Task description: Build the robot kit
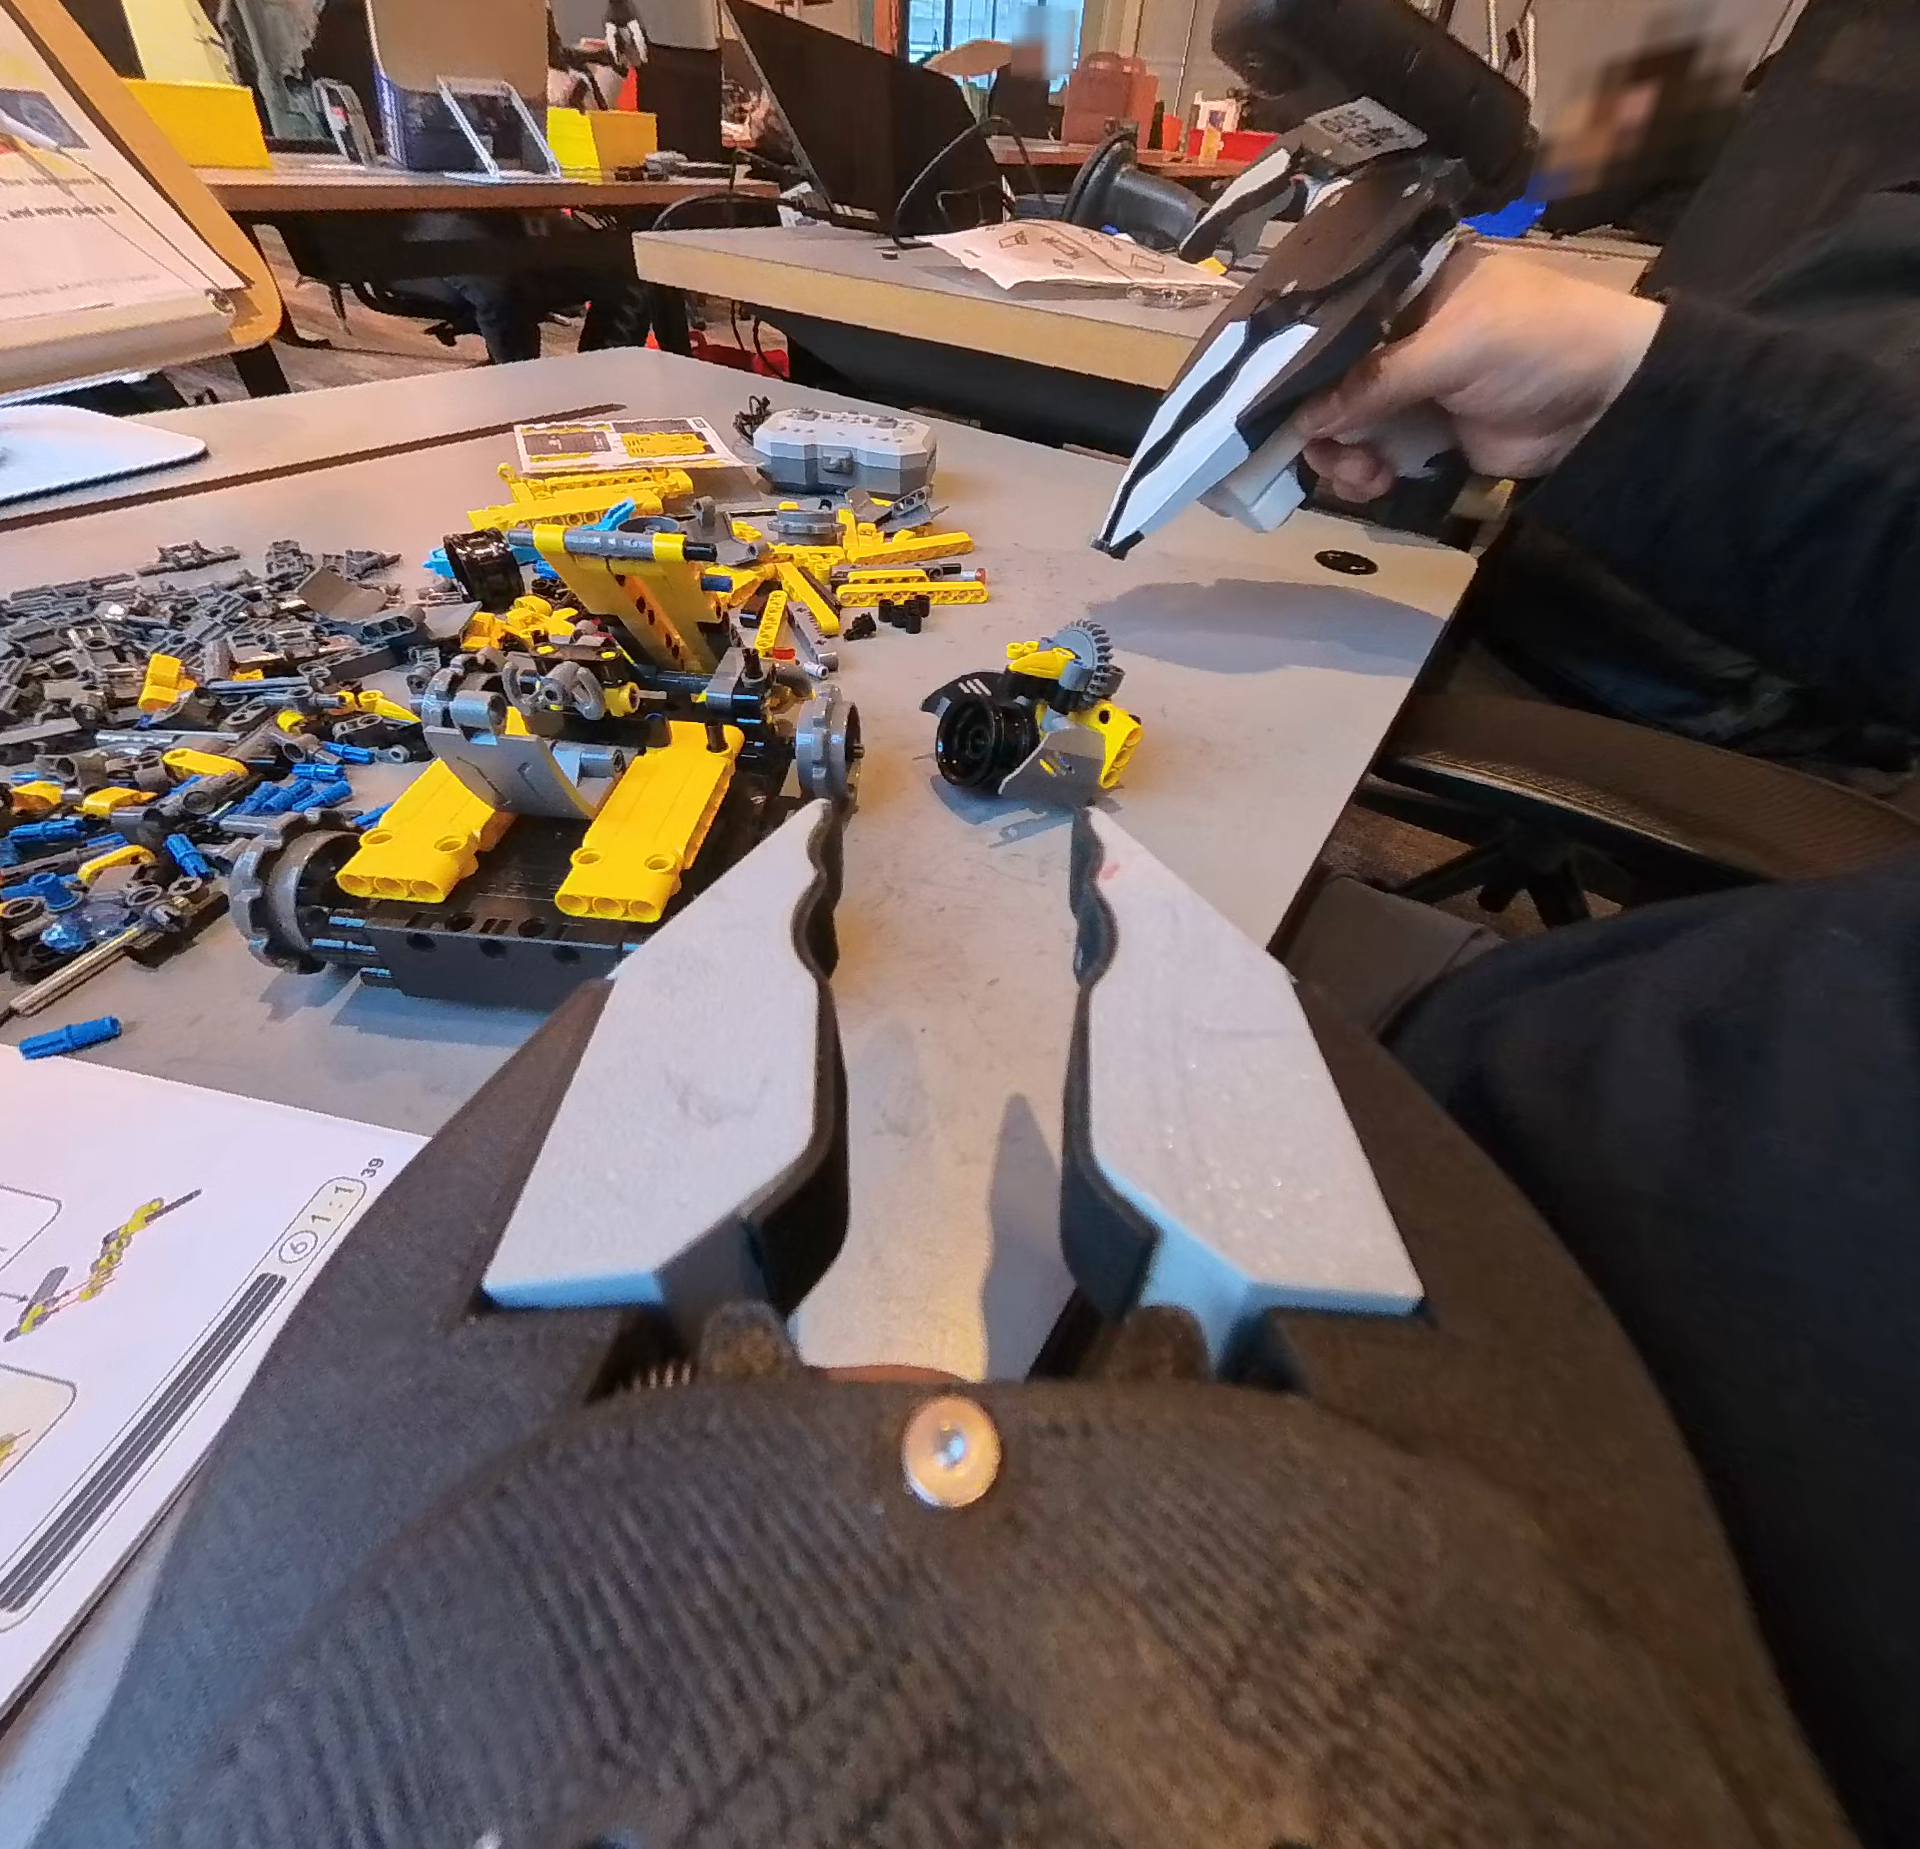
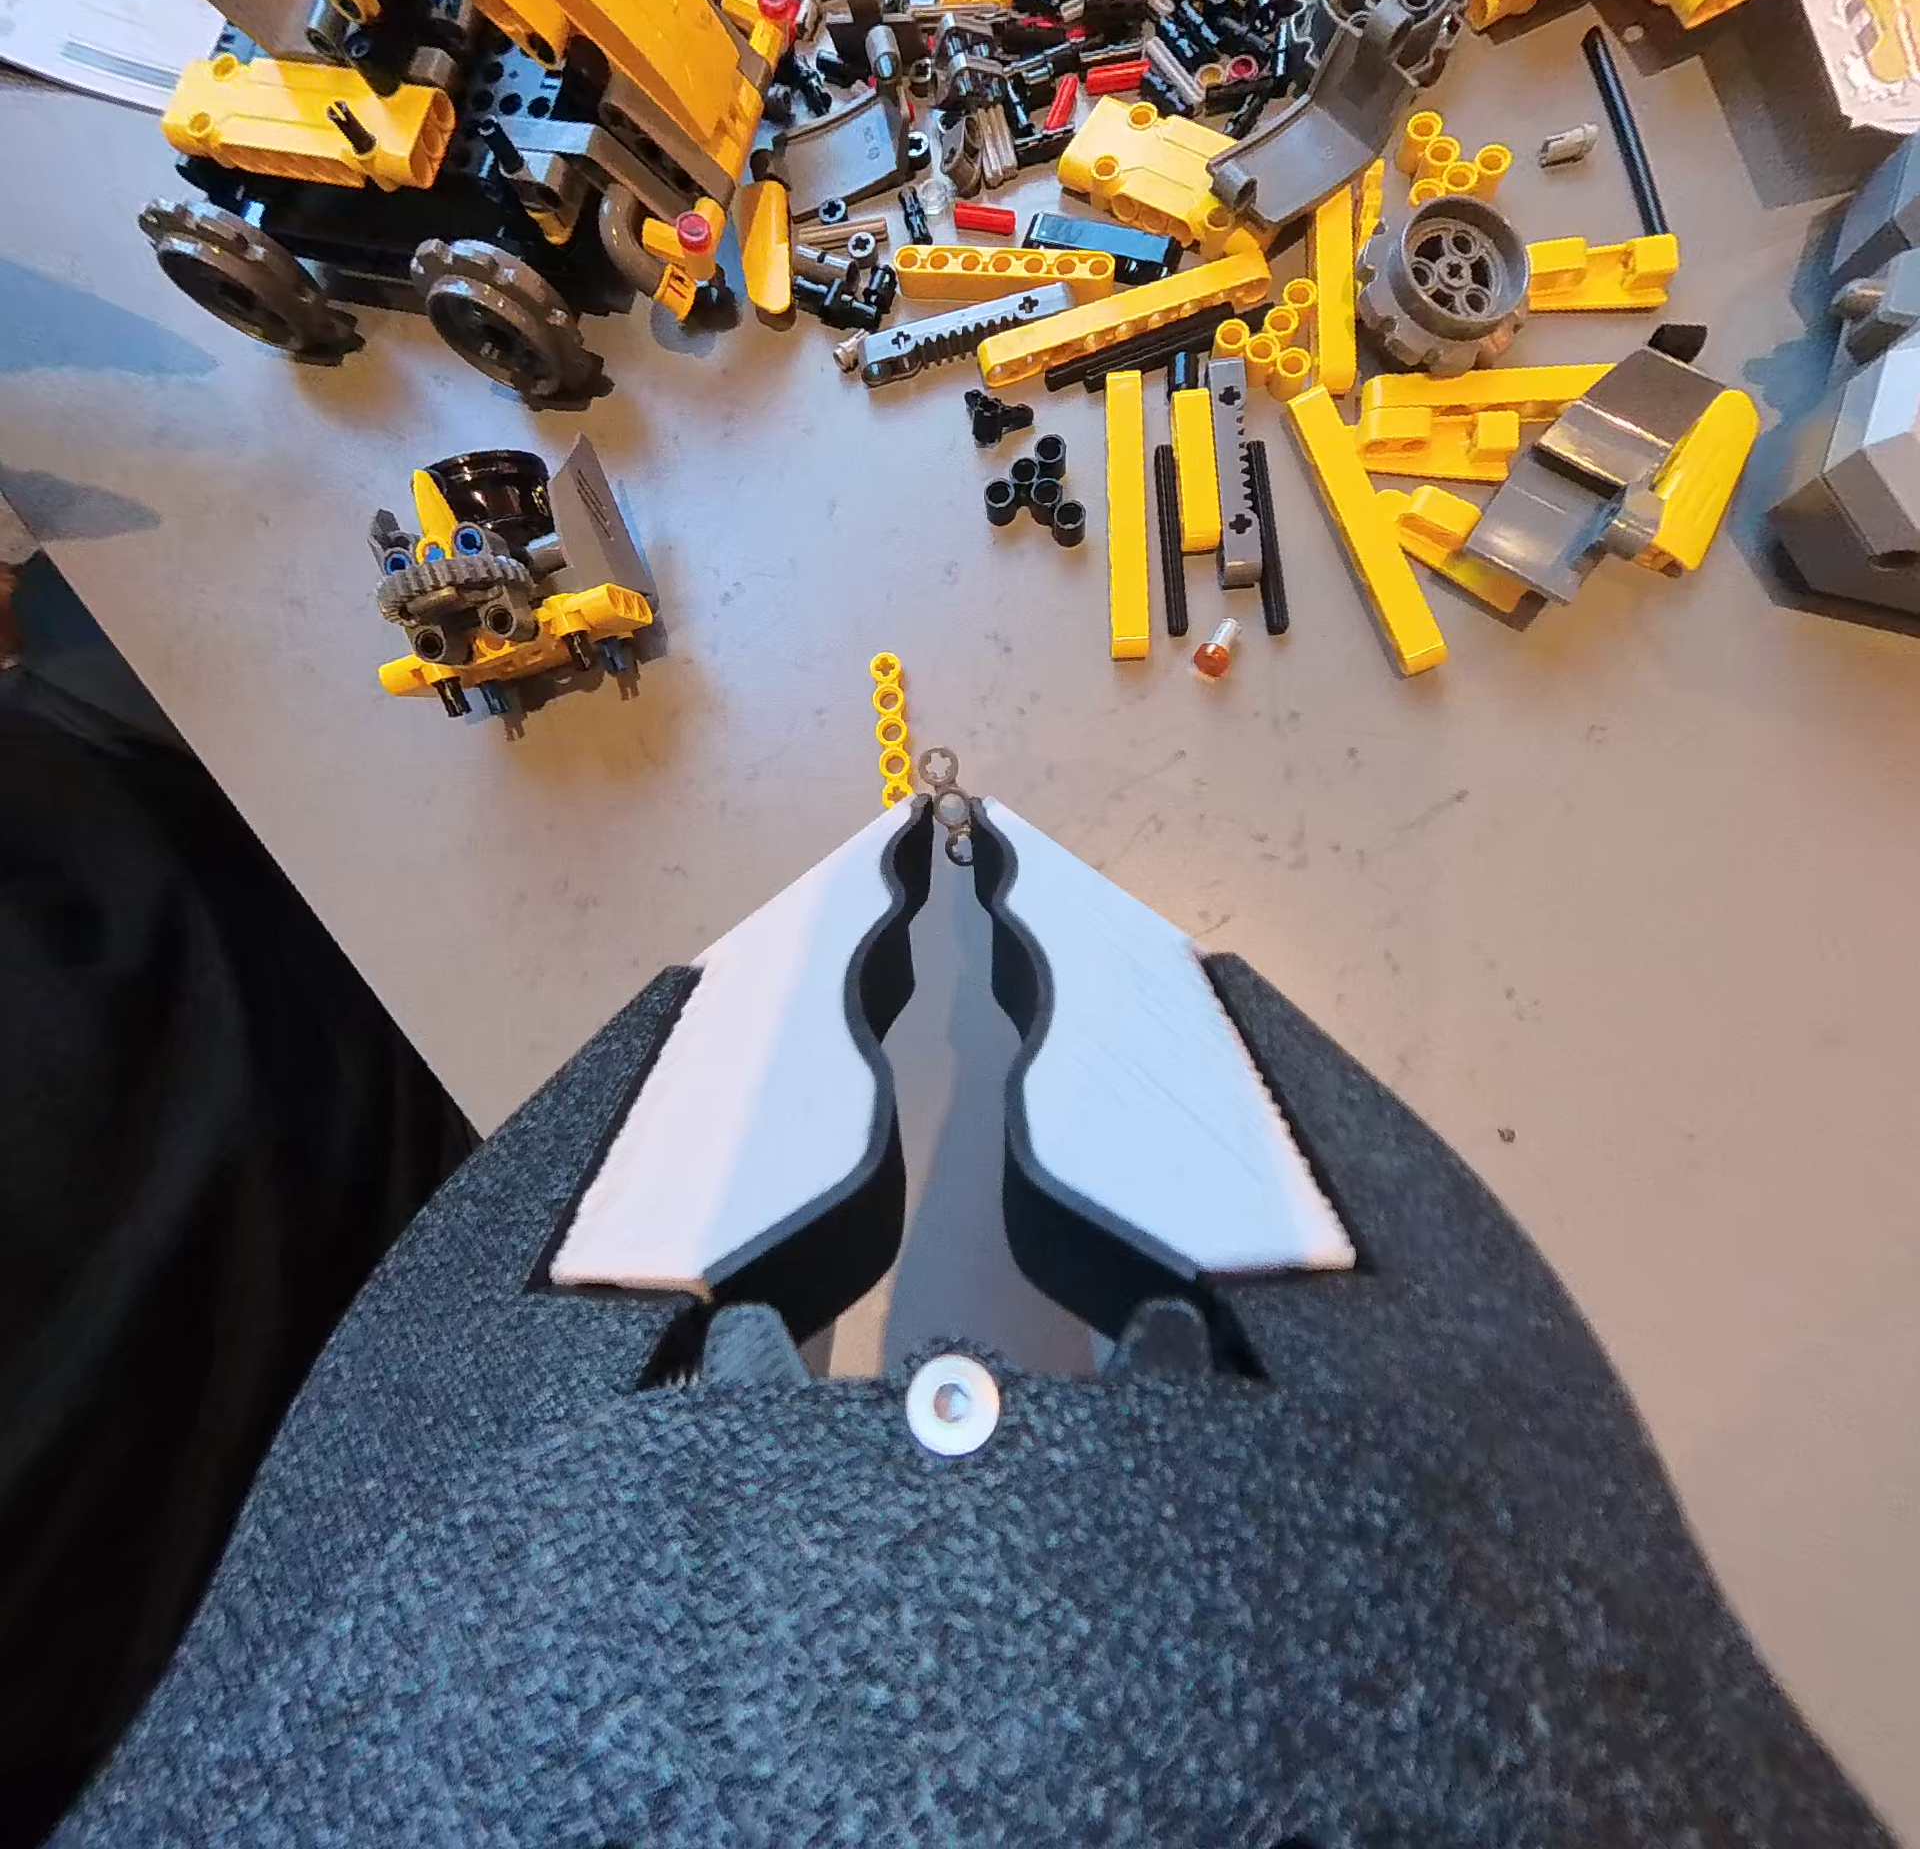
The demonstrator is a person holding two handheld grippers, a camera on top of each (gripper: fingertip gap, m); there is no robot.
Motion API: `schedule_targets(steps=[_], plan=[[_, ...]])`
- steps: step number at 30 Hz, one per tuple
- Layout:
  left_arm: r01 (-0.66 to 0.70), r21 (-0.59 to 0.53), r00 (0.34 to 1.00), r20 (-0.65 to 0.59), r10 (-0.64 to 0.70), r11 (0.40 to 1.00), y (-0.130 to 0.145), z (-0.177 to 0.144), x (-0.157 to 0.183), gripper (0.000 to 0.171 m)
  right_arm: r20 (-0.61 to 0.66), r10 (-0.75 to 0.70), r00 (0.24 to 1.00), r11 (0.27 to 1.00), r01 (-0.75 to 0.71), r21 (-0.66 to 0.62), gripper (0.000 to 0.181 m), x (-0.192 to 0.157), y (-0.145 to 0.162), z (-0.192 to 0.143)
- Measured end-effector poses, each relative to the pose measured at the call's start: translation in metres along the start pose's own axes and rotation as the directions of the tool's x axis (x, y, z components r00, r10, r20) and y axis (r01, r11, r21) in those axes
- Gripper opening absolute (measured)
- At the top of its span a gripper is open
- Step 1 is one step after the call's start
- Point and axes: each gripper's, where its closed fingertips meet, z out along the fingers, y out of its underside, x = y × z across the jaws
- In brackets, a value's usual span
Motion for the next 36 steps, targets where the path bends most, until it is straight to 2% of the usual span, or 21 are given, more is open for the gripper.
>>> schedule_targets(steps=[14, 25, 28, 36], plan=[[0.004, 0.000, 1.000, -0.002, -0.004, 1.000, 0.000, 0.000, 0.000, 0.041, -0.009, 0.012, 1.000, 1.000, -0.012, 0.013, 0.007, 0.005, -0.001, -0.002], [0.008, -0.006, 1.000, 0.003, -0.008, 1.000, 0.001, 0.001, -0.001, 0.040, 0.037, -0.023, 0.999, 0.997, 0.026, -0.077, 0.007, 0.001, 0.003, 0.031], [0.009, -0.004, 1.000, -0.001, -0.009, 1.000, 0.001, 0.001, -0.001, 0.040, 0.039, -0.026, 0.999, 0.994, 0.030, -0.101, 0.012, 0.002, 0.004, 0.037], [0.016, -0.005, 1.000, -0.008, -0.016, 1.000, 0.001, 0.001, -0.001, 0.040, 0.041, -0.015, 0.999, 1.000, 0.014, 0.017, 0.013, 0.006, -0.022, 0.018]])
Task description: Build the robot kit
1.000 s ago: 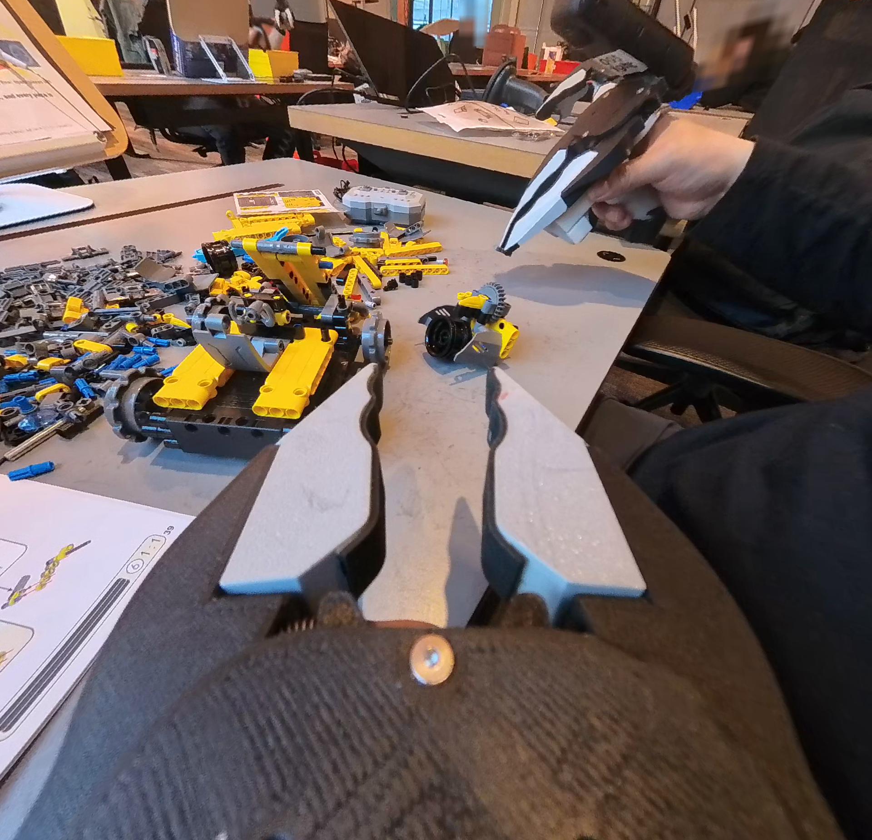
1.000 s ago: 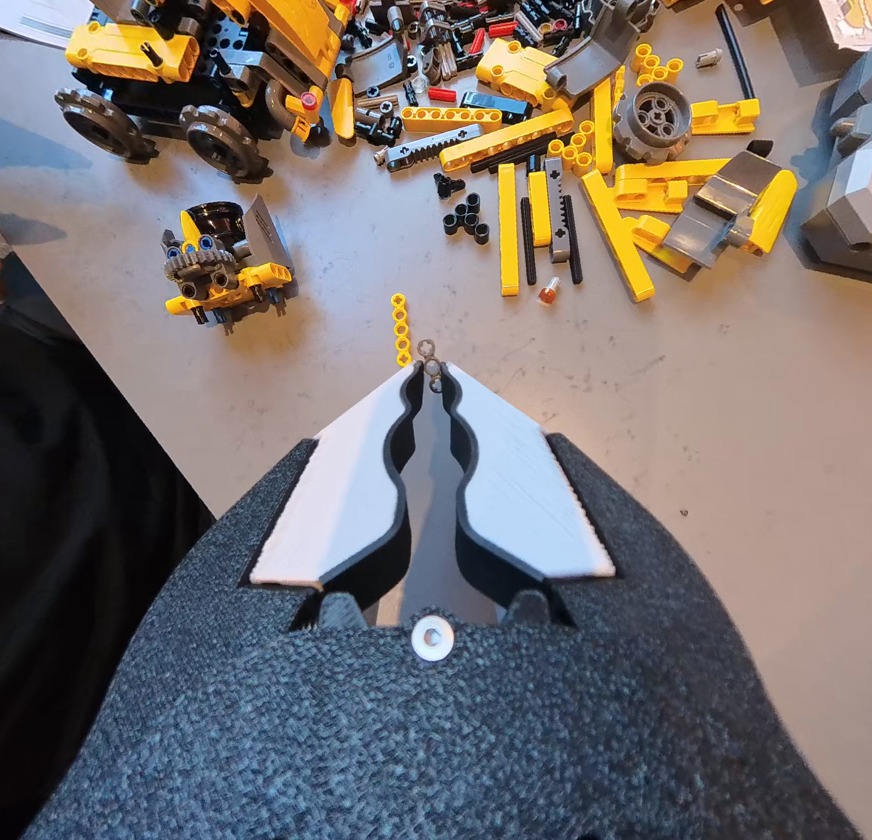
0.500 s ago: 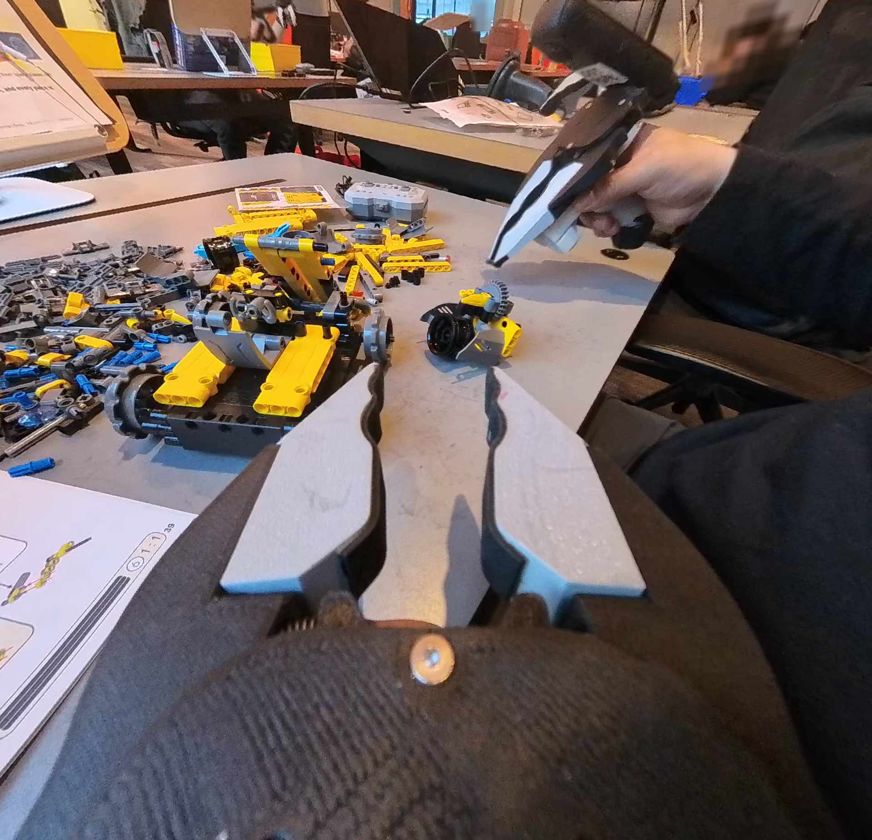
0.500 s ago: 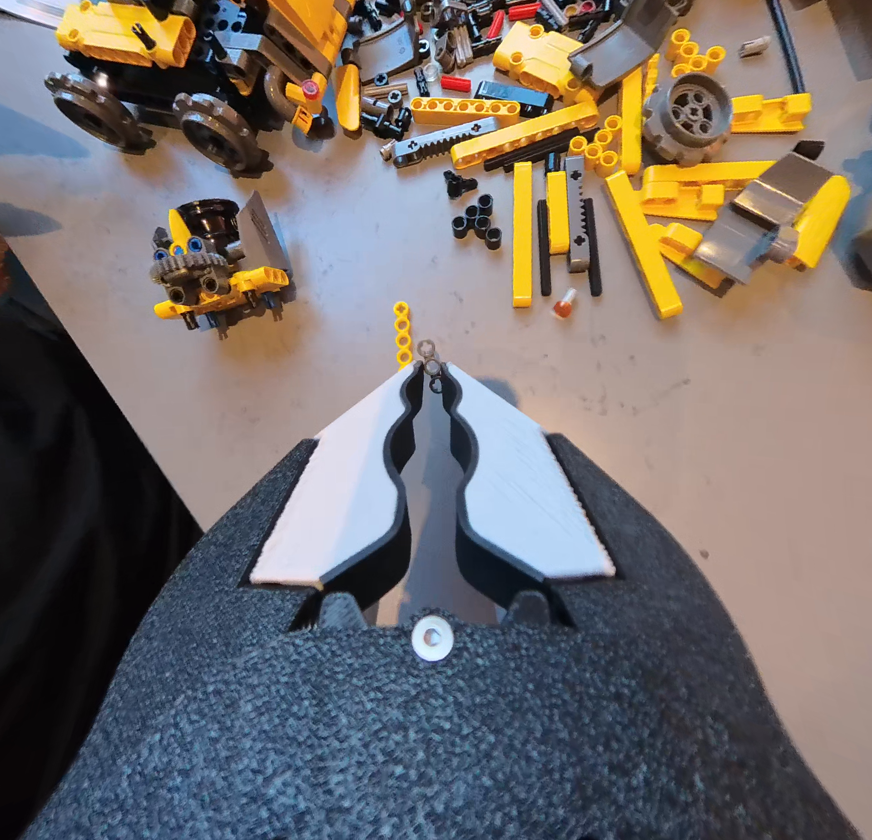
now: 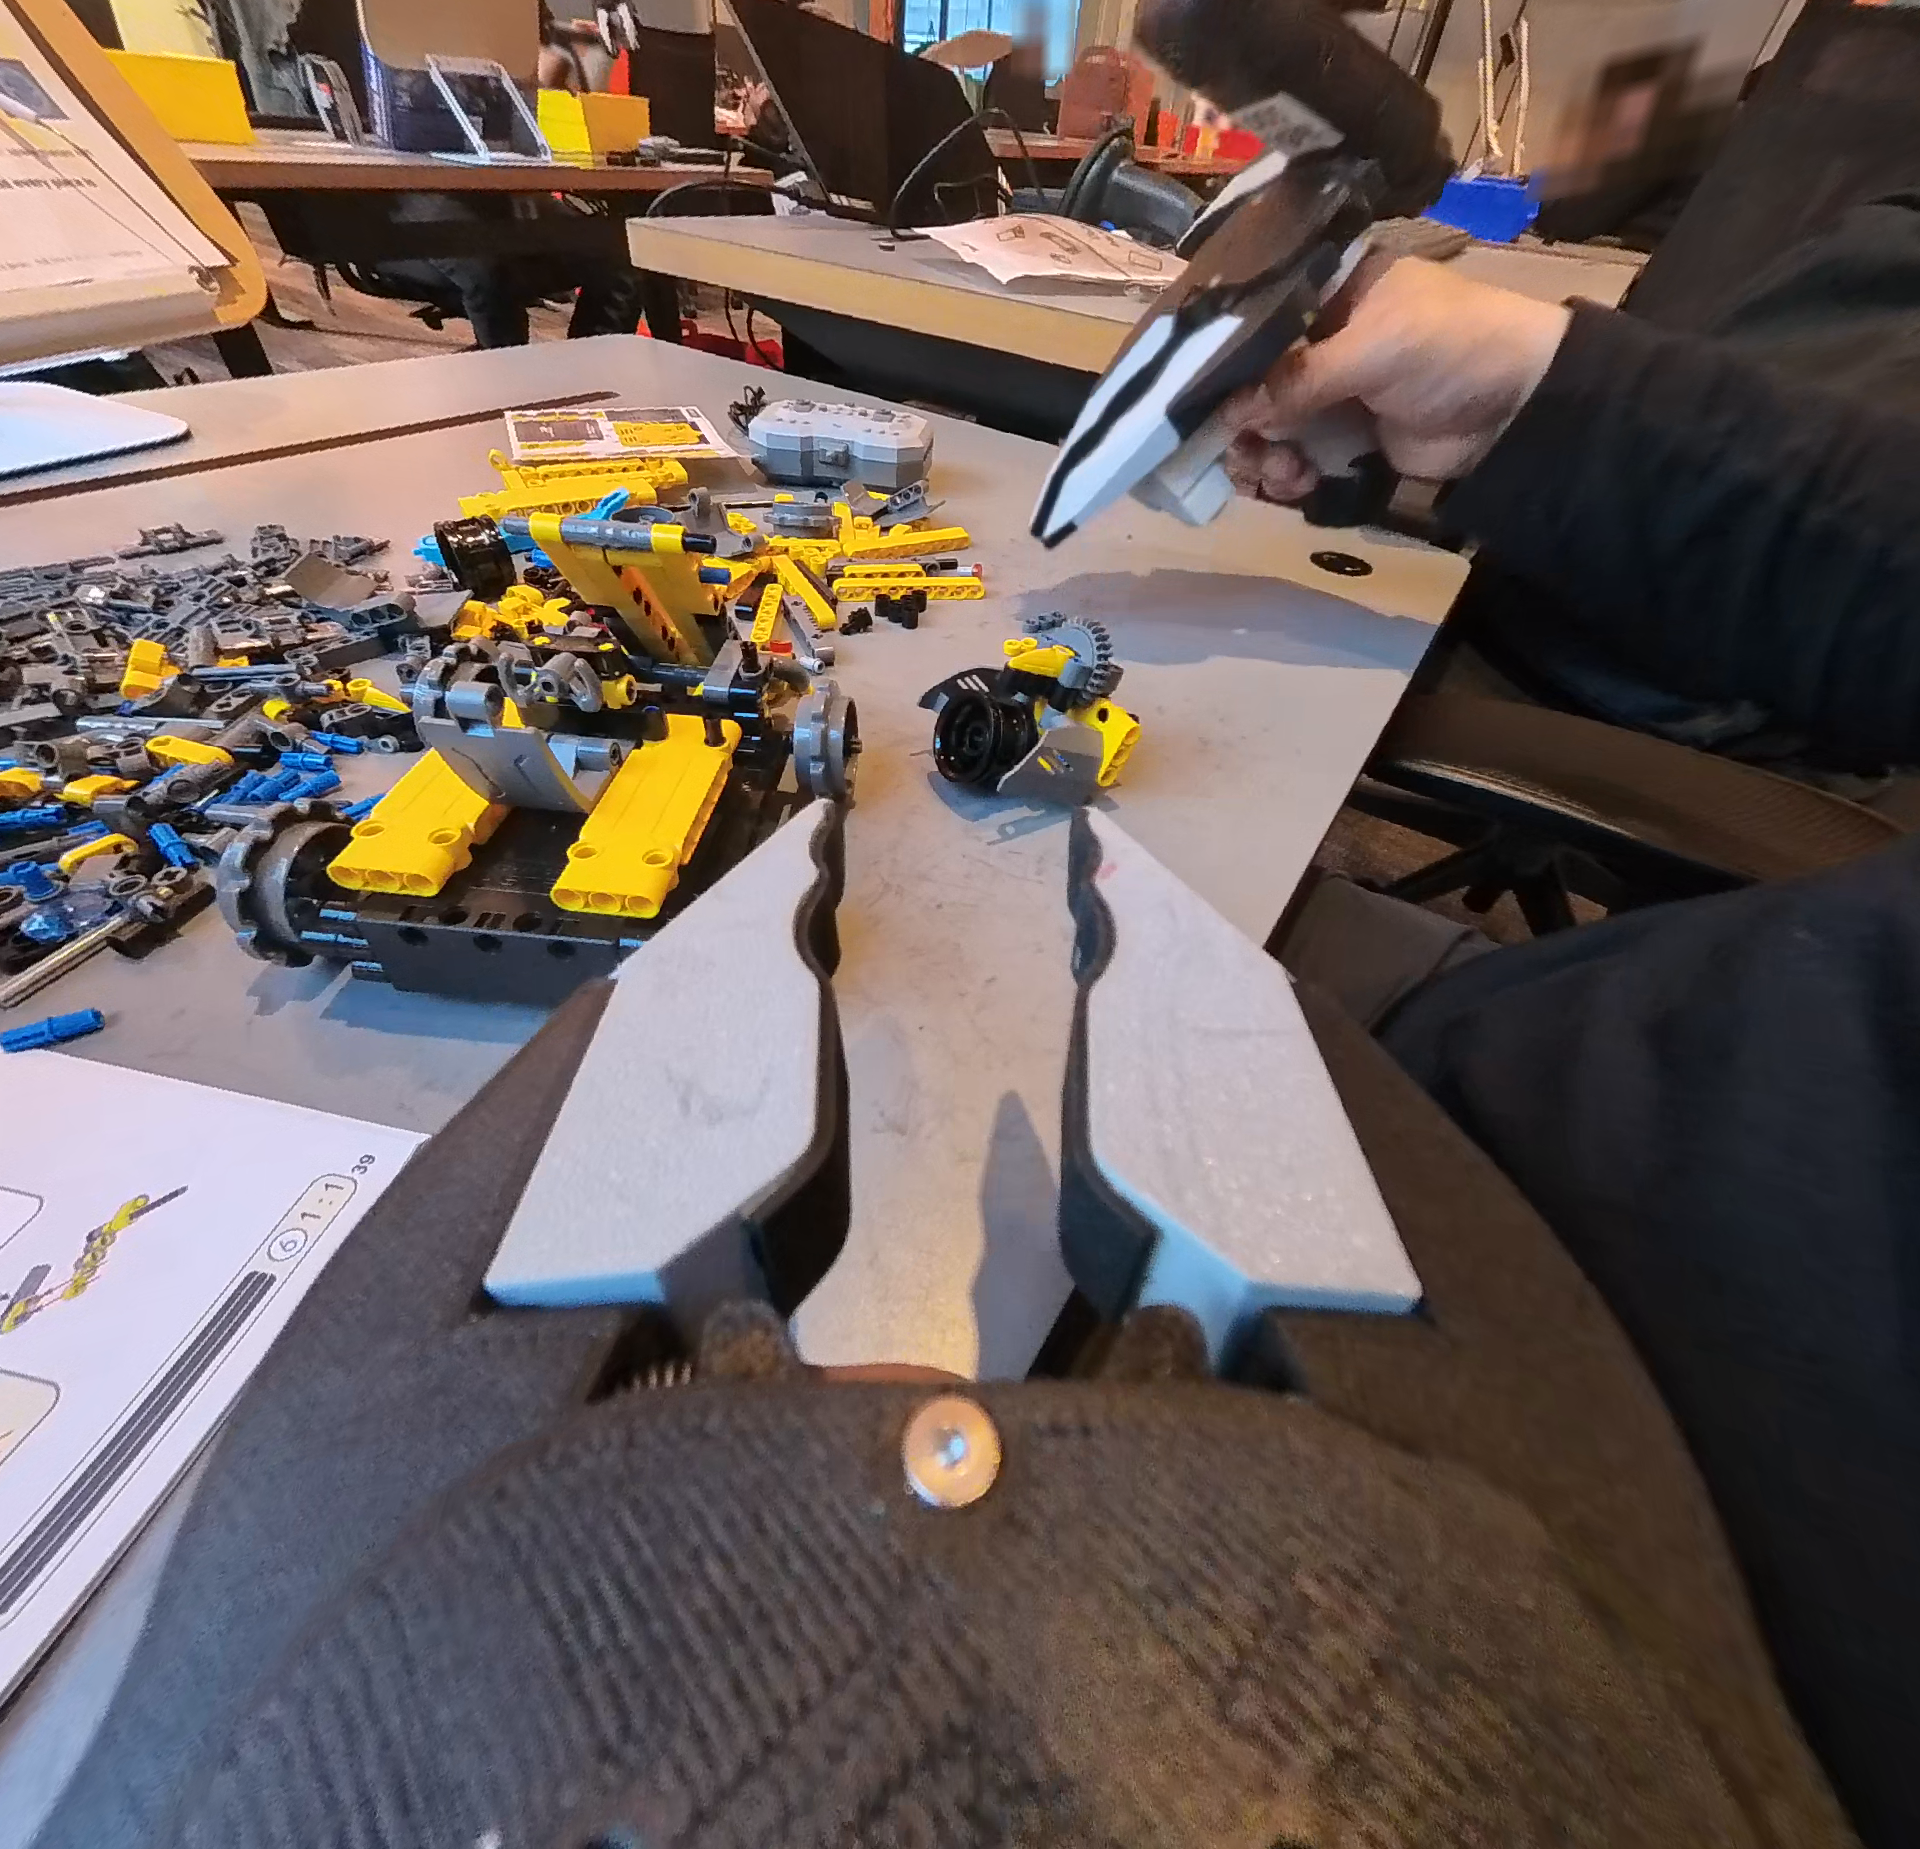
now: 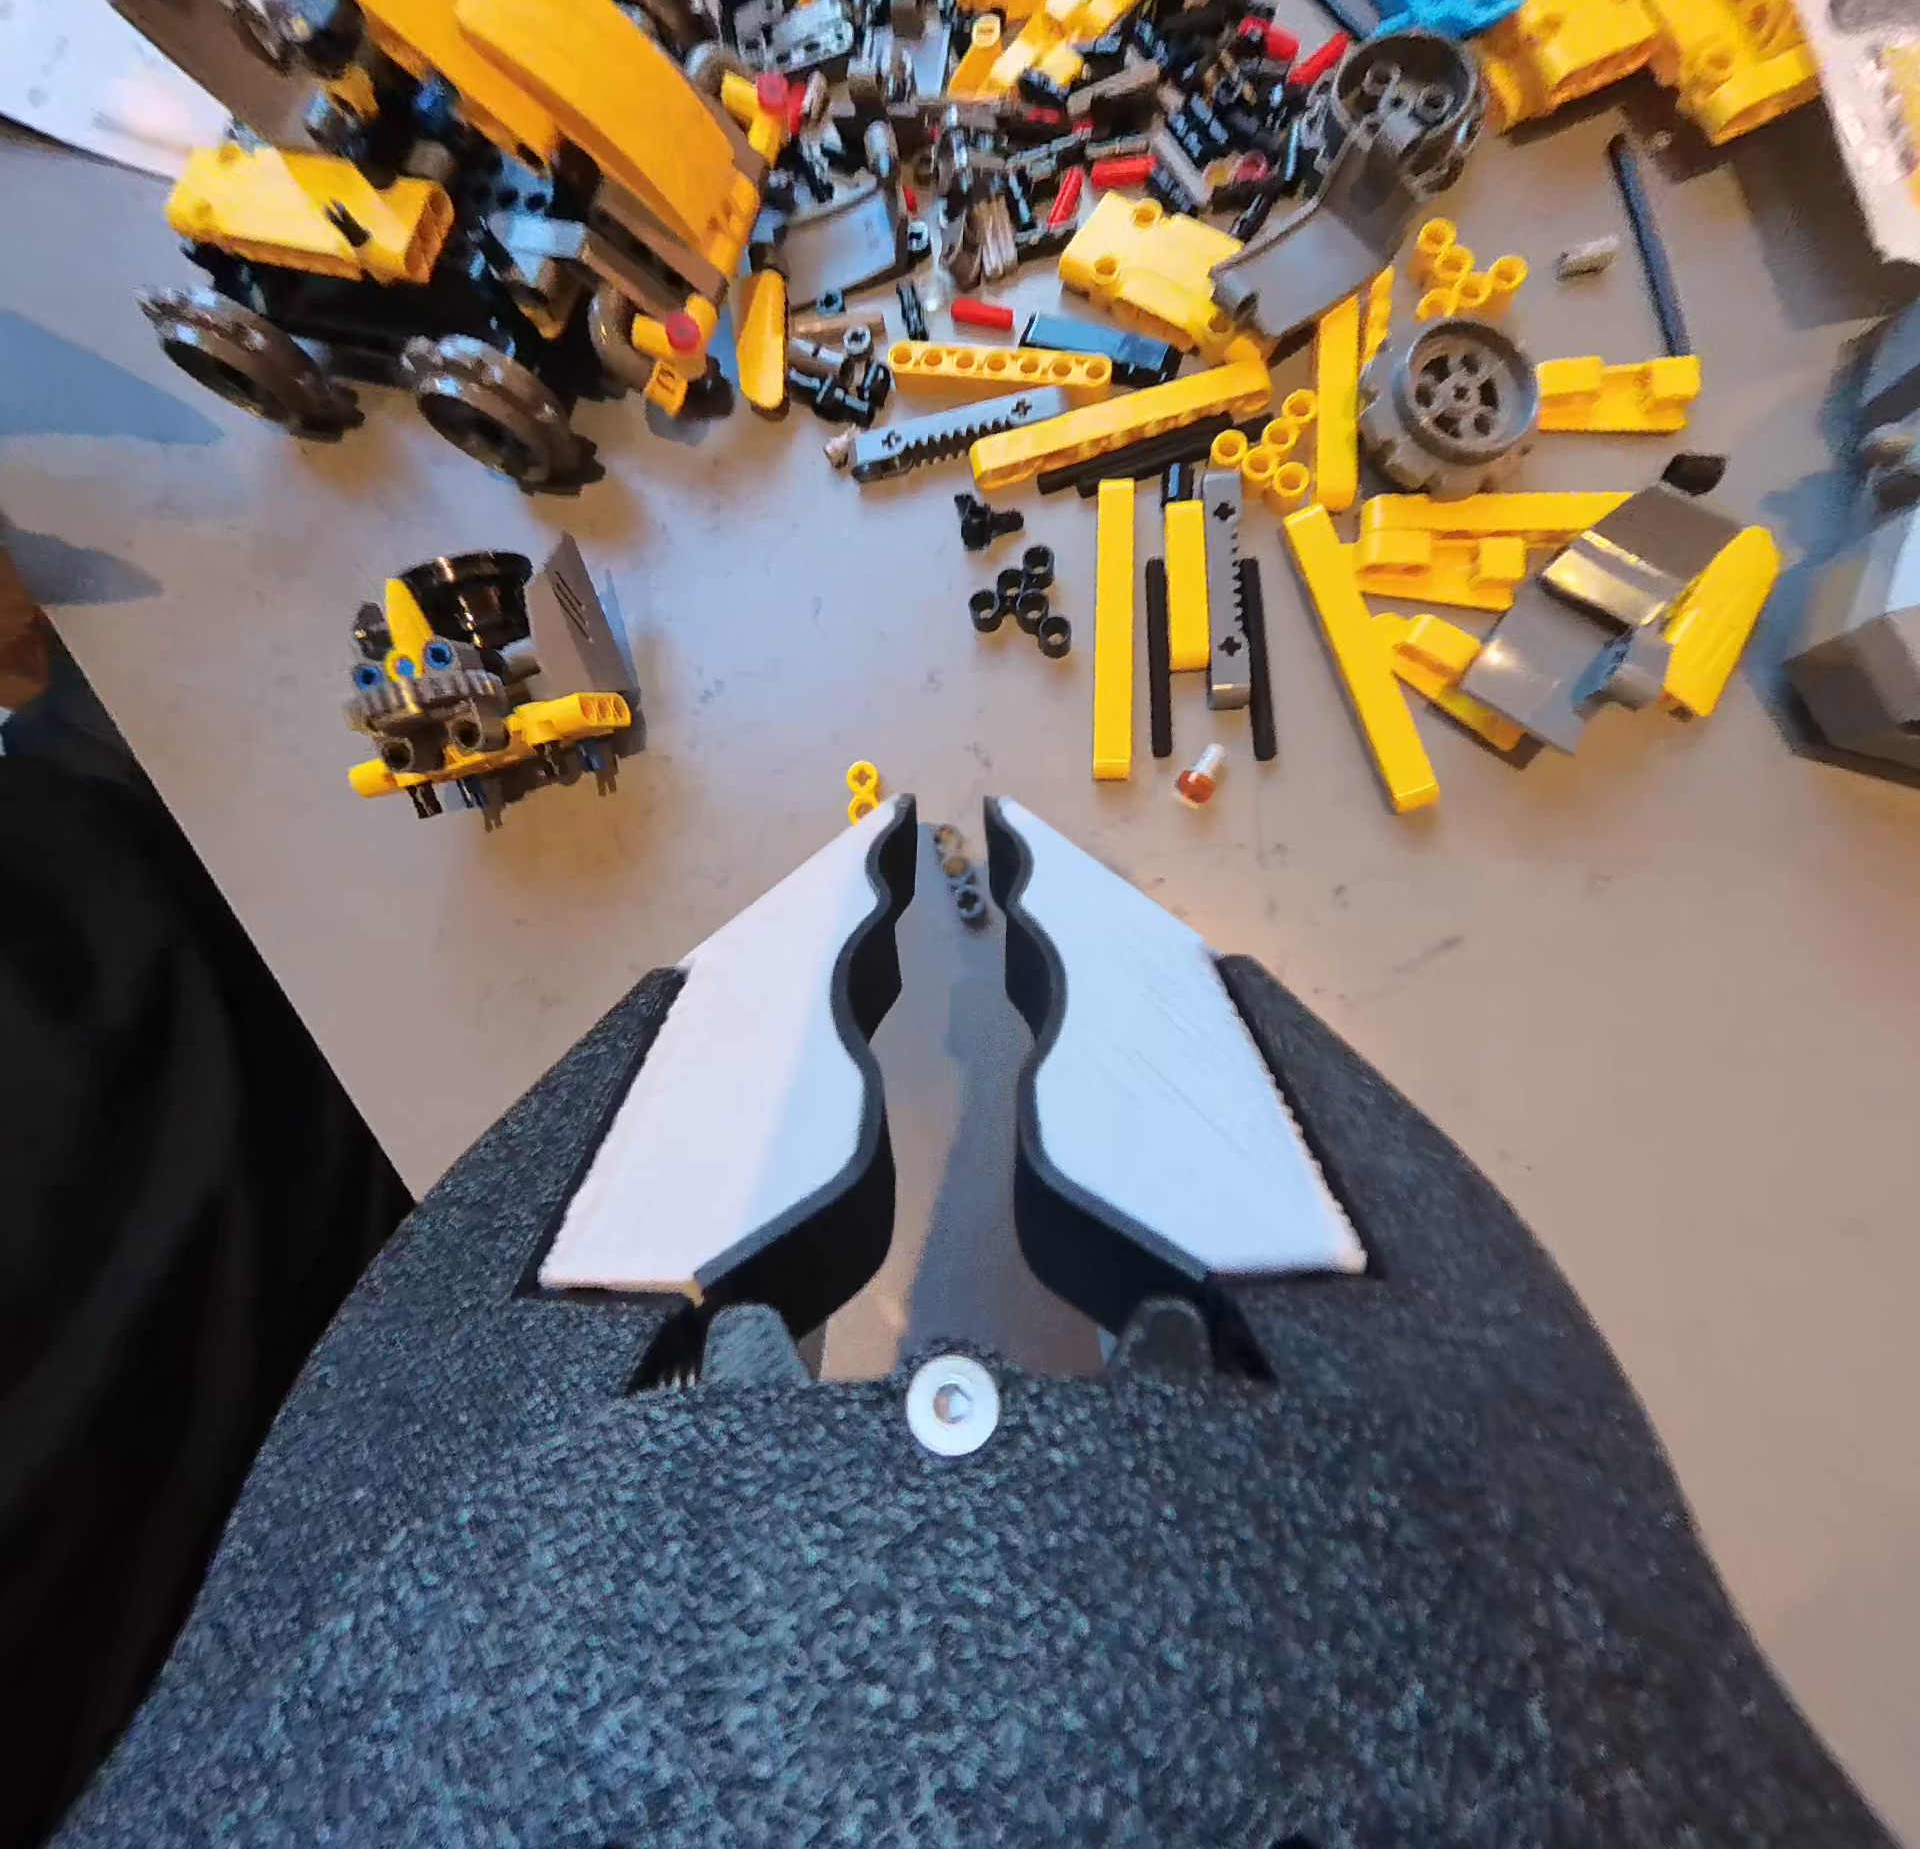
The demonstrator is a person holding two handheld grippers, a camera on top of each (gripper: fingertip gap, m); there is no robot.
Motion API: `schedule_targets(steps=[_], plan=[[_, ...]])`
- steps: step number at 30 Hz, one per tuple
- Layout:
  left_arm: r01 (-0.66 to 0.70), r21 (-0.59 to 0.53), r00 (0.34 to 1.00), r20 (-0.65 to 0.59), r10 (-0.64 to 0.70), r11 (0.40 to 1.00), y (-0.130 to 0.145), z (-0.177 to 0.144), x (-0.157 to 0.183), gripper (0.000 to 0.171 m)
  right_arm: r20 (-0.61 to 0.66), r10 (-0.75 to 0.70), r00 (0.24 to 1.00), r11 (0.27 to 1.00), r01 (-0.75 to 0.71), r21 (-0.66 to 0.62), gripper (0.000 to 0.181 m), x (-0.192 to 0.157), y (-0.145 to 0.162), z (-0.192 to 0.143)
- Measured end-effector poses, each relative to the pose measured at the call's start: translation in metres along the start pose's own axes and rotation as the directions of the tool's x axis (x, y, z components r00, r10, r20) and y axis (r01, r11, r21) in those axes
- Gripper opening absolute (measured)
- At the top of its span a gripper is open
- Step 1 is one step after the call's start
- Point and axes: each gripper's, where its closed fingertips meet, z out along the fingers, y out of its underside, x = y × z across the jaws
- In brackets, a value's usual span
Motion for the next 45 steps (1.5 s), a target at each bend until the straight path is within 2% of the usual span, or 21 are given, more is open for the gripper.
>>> schedule_targets(steps=[10, 15, 29, 34, 38, 40, 42, 45], plan=[[-0.015, -0.008, 1.000, -0.007, 0.015, 1.000, 0.001, 0.000, 0.003, 0.041, -0.059, -0.084, 0.995, 0.984, 0.092, 0.155, 0.014, -0.004, -0.041, -0.001], [-0.015, -0.009, 1.000, -0.010, 0.015, 1.000, 0.001, 0.000, 0.003, 0.040, -0.075, -0.092, 0.993, 0.979, 0.104, 0.174, 0.019, -0.005, -0.049, 0.002], [-0.013, -0.017, 1.000, 0.001, 0.013, 1.000, 0.002, 0.001, 0.001, 0.040, -0.099, 0.041, 0.994, 0.945, -0.006, 0.328, 0.042, 0.016, -0.061, 0.000], [-0.003, -0.026, 1.000, 0.001, 0.003, 1.000, 0.004, 0.004, 0.000, 0.040, -0.145, 0.025, 0.989, 0.958, 0.018, 0.286, 0.044, 0.034, -0.049, 0.003], [0.013, -0.045, 1.000, -0.005, -0.014, 0.999, 0.007, 0.006, -0.001, 0.040, -0.224, -0.027, 0.974, 0.984, 0.065, 0.163, 0.044, 0.061, -0.032, 0.012], [0.028, -0.049, 1.000, -0.010, -0.029, 0.998, 0.007, 0.007, -0.001, 0.040, -0.215, -0.028, 0.976, 0.989, 0.058, 0.137, 0.044, 0.068, -0.030, 0.017], [0.040, -0.049, 0.999, -0.014, -0.041, 0.998, 0.007, 0.008, -0.001, 0.040, -0.190, -0.035, 0.981, 0.986, 0.065, 0.155, 0.036, 0.068, -0.038, 0.021], [0.050, -0.048, 0.998, -0.021, -0.051, 0.998, 0.007, 0.008, -0.002, 0.040, -0.238, -0.058, 0.970, 0.983, 0.097, 0.156, 0.004, 0.078, -0.048, 0.026]])
